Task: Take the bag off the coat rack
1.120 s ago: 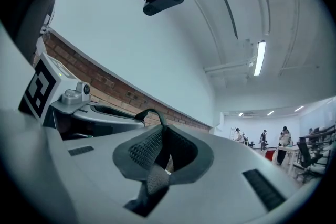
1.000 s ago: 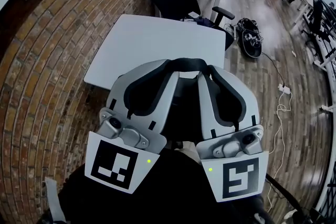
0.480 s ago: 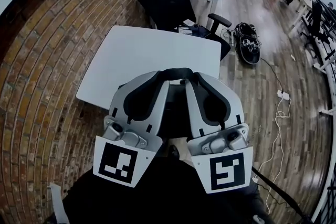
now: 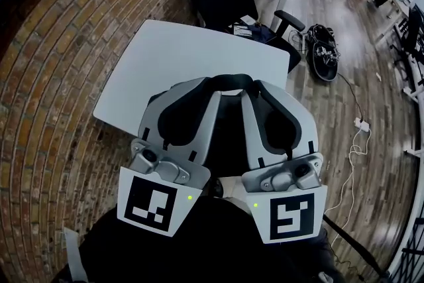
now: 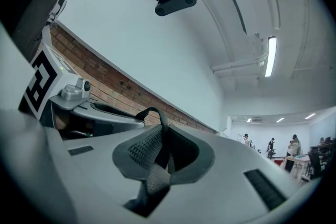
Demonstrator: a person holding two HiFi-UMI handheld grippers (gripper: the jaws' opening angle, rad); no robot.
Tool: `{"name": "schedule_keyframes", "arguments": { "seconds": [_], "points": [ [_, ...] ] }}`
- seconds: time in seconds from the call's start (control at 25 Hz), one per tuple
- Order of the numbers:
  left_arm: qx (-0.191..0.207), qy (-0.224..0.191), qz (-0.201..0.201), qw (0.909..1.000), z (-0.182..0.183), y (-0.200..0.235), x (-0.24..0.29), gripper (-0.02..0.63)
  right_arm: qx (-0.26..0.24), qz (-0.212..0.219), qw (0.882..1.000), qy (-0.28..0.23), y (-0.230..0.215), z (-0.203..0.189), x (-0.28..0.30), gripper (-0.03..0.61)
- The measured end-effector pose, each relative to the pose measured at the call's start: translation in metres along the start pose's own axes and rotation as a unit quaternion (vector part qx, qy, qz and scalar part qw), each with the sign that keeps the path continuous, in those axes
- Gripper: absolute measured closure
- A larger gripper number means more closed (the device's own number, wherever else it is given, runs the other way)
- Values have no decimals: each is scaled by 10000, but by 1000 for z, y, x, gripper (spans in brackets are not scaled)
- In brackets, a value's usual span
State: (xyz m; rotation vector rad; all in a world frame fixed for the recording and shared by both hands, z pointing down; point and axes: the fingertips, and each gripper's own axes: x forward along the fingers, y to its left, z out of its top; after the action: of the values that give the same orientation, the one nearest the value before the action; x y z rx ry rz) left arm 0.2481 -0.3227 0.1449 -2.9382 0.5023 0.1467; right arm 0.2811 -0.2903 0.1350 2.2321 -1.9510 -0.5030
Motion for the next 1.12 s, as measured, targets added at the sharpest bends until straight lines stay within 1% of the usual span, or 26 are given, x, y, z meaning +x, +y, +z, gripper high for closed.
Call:
{"name": "schedule_keyframes", "arguments": {
  "seconds": [0.32, 0.56, 0.92, 1.12],
  "points": [
    [-39, 39, -1, 10000, -3, 12, 13, 575, -39, -12, 10000, 51, -6, -4, 18, 541],
    [-58, 47, -92, 9999, -10, 28, 25, 575, -127, -83, 9998, 92, -8, -9, 39, 541],
    [-274, 121, -440, 9986, -25, 61, 76, 575, -249, -317, 9988, 283, -34, -30, 93, 542],
    [-337, 207, -577, 9975, -38, 72, 108, 575, -177, -364, 9982, 437, -53, -50, 119, 543]
  ]
}}
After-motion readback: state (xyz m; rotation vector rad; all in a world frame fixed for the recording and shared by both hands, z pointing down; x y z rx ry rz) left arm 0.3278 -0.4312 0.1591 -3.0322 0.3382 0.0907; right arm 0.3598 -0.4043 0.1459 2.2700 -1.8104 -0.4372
